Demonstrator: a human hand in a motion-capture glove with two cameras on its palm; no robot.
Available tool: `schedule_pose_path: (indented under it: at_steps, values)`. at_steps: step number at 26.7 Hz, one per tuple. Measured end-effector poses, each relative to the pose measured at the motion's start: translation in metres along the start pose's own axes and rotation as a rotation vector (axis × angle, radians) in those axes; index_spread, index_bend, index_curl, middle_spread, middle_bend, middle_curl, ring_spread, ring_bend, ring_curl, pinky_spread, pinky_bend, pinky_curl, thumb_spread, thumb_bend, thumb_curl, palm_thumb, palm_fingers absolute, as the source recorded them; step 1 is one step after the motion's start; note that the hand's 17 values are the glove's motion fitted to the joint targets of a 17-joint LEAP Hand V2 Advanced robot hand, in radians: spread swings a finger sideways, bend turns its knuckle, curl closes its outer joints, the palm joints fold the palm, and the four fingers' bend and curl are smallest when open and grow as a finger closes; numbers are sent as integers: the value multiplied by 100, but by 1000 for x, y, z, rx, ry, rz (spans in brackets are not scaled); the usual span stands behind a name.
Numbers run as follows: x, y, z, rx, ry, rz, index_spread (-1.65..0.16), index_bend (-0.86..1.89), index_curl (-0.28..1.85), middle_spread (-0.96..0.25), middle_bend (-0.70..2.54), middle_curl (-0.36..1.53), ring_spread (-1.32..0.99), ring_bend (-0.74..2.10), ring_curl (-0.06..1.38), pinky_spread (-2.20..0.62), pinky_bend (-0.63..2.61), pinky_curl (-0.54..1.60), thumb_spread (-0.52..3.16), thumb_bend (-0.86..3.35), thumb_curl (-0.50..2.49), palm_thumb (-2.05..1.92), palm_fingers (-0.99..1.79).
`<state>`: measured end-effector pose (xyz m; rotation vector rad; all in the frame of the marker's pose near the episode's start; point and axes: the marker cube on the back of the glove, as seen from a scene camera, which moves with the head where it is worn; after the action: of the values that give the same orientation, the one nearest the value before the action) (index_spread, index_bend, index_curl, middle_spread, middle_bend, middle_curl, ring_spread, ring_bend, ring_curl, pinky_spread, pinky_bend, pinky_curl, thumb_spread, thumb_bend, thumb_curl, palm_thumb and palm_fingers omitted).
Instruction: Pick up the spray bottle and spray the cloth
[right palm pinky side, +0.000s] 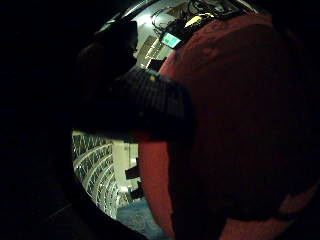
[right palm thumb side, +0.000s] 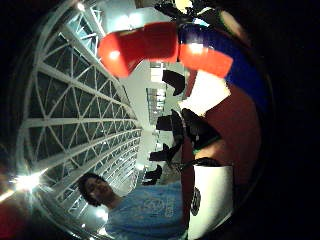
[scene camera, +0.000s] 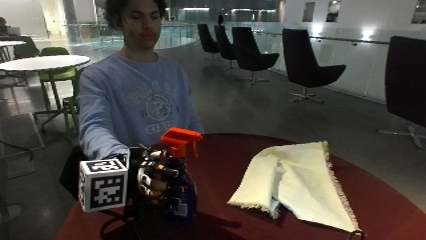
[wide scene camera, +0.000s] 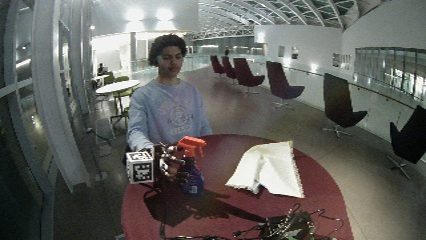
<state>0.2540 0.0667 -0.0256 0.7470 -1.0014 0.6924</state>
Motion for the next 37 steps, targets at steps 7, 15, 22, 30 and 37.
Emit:
schedule_pose_path:
  at_steps: [7,15,22,30,37]
  values:
    - [6,-22,12,112,19,-36,-37,13,23,-5,38,41,-2,38,30,21,22,33,102,1,42,85,74]
    - [8,-26,15,216,22,-39,-34,14,25,-9,26,38,-10,51,34,9,29,34,91,1,47,97,105]
    - [8,-26,15,247,41,-51,-32,13,28,-11,24,39,-12,51,37,4,29,37,84,-1,50,101,108]
    - [-13,-29,21,208,99,-50,-30,12,29,-12,24,41,-13,51,38,-3,31,37,80,-3,51,100,115]
    - [-60,-42,38,60,283,-67,-30,12,30,-11,24,42,-13,52,39,-8,36,39,74,-3,53,99,118]
